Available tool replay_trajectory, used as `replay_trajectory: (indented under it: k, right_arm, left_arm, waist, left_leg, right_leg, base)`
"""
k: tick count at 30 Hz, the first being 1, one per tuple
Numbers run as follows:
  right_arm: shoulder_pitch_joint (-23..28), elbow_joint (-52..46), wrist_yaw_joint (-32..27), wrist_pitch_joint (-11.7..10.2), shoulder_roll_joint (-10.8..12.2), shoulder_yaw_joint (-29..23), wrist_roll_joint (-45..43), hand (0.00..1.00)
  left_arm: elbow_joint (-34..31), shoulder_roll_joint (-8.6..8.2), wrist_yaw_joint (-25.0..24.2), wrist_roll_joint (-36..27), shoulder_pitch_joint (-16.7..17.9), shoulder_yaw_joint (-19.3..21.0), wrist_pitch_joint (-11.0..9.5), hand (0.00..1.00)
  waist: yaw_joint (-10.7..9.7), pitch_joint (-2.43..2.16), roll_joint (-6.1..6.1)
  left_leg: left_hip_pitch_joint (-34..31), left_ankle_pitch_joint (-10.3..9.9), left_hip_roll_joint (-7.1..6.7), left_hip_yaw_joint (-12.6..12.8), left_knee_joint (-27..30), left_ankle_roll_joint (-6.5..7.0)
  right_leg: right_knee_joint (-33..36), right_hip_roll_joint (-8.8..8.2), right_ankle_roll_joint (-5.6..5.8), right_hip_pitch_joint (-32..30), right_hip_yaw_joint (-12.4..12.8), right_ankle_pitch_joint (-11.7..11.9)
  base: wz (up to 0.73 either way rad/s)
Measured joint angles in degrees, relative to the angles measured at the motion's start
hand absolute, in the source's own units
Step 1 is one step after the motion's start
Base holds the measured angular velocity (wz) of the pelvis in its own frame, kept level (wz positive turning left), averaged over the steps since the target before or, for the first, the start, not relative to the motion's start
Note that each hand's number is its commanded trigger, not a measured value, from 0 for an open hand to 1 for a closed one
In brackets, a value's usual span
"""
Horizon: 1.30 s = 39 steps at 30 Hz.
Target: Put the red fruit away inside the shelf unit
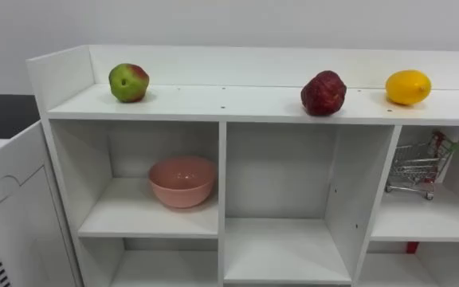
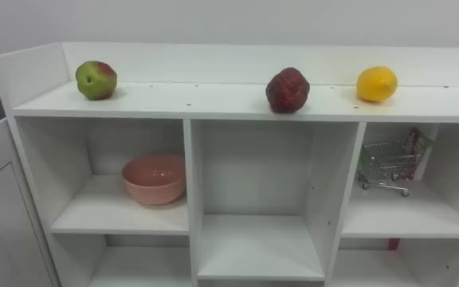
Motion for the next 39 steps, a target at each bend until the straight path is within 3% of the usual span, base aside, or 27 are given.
replay_trajectory:
  k: [8,11,17,22,26,32,34,37,39]
  right_arm:
    - [-0.1,0.4,-0.5,0.8,0.3,-0.5,8.1,0.00]
    - [-0.5,0.6,-0.8,0.6,0.4,-3.9,10.0,0.00]
    - [-1.6,-1.4,-3.9,-0.5,-0.4,-9.8,24.1,0.00]
    - [-7.8,-3.4,-7.2,-3.4,-1.4,-13.4,28.8,0.00]
    - [-8.2,-12.7,-10.4,-6.8,-1.6,-14.5,31.4,0.00]
    - [-7.7,-32.1,-17.2,-7.4,-1.2,-13.7,33.8,0.00]
    - [-7.6,-40.2,-19.7,-9.1,-1.3,-13.1,33.7,0.00]
    - [-7.5,-49.6,-22.4,-9.6,-1.4,-12.0,33.6,0.00]
    - [-7.9,-55.1,-25.2,-12.4,-1.5,-10.8,31.7,0.00]
  left_arm:
    - [-0.2,-0.08,-0.4,0.0,0.0,0.2,0.7,0.00]
    - [-0.3,-0.09,-1.4,0.4,-0.1,2.3,0.5,0.00]
    - [-1.8,0.45,-1.6,0.2,-0.2,3.9,-0.5,0.00]
    - [-2.3,1.06,-2.3,0.2,-0.4,4.1,-1.3,0.00]
    - [-4.4,1.82,-2.3,0.4,-0.4,5.1,-1.5,0.00]
    - [-6.6,2.34,-1.2,0.1,-1.0,5.0,-2.9,0.00]
    - [-7.4,2.58,-1.1,0.1,-1.8,4.8,-4.0,0.00]
    - [-7.5,2.63,-1.1,-0.4,-2.5,4.6,-4.8,0.00]
    - [-7.4,2.66,-0.8,-1.2,-3.6,4.5,-5.0,0.00]
  waist:
    - [-0.4,-0.08,0.26]
    - [-0.6,-0.08,0.26]
    - [-0.6,0.06,0.34]
    - [-0.8,0.25,0.66]
    - [-0.8,0.11,1.39]
    - [-1.5,-0.01,2.23]
    - [-1.4,-0.19,1.70]
    - [-1.4,-0.37,1.04]
    - [-1.1,-0.49,0.45]
  left_leg:
    - [0.0,0.0,-0.07,-0.1,-0.3,0.00]
    - [0.1,0.0,-0.08,-0.1,-0.1,0.00]
    - [0.7,0.0,-0.03,0.1,0.0,0.01]
    - [0.6,0.0,-0.06,0.5,0.5,0.05]
    - [0.2,0.0,0.03,0.4,0.4,0.05]
    - [-1.4,0.0,0.04,0.8,0.4,0.06]
    - [-1.8,0.0,0.06,0.9,0.4,0.06]
    - [-2.8,0.1,0.05,1.0,0.5,0.15]
    - [-3.7,0.3,0.12,1.0,0.7,0.18]
  right_leg:
    - [0.0,-0.03,0.05,0.1,-0.2,-0.1]
    - [0.1,-0.09,0.04,0.3,-0.2,-0.1]
    - [0.0,-0.14,0.05,1.0,-0.1,-0.1]
    - [0.0,-0.10,0.05,0.8,0.3,-0.1]
    - [0.1,0.07,0.03,0.2,0.5,0.1]
    - [0.9,0.07,0.03,-2.0,1.5,0.1]
    - [1.2,0.08,0.03,-2.6,1.5,0.1]
    - [1.3,0.08,0.06,-3.7,1.5,0.2]
    - [1.1,0.10,0.03,-4.3,0.9,0.7]
  base:
    - [0.00]
    - [0.00]
    - [-0.01]
    - [-0.02]
    - [0.00]
    - [-0.08]
    - [-0.02]
    - [0.00]
    - [0.02]
